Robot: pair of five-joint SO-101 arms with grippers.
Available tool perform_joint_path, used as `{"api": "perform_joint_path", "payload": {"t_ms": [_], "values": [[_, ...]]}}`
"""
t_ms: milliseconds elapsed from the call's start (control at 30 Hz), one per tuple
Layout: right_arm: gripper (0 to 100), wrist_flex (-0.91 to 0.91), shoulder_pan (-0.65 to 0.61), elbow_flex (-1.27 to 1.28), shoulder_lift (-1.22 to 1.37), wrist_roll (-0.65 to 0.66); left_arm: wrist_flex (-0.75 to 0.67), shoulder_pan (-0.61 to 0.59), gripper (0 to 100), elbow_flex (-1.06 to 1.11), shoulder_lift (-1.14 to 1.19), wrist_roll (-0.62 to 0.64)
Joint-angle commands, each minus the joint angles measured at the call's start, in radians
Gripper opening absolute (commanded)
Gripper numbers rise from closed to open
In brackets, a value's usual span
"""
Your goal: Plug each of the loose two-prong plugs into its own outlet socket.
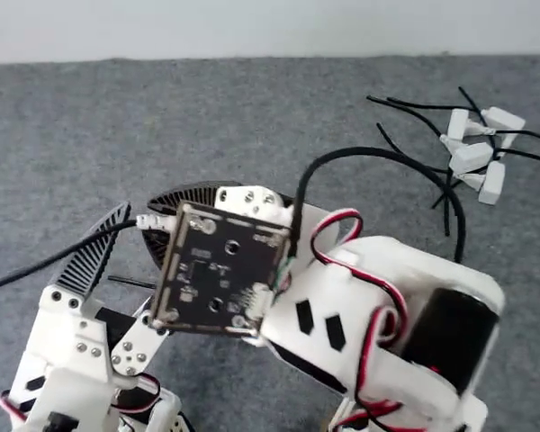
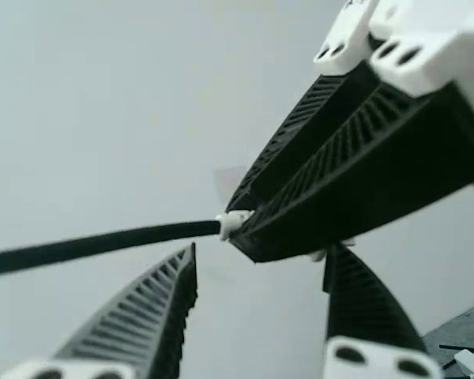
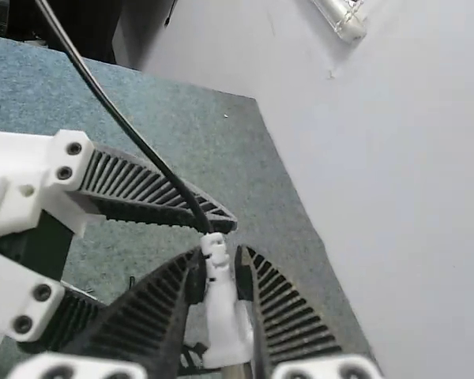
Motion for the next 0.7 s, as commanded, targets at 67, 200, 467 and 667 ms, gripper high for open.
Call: {"api": "perform_joint_path", "payload": {"t_ms": [67,200,467,667], "values": [[0.8,0.039,-0.025,0.014,-0.048,-0.023,-0.034,-0.006,24,0.025,-0.009,0.057],[0.8,0.041,-0.022,0.014,-0.065,-0.023,-0.029,-0.049,24,0.048,-0.009,0.063],[0.8,0.038,-0.019,0.149,-0.168,-0.046,0.003,-0.127,24,0.064,-0.011,0.121],[0.8,0.027,0.019,0.190,-0.188,-0.046,0.026,-0.124,24,0.082,-0.011,0.120]]}}
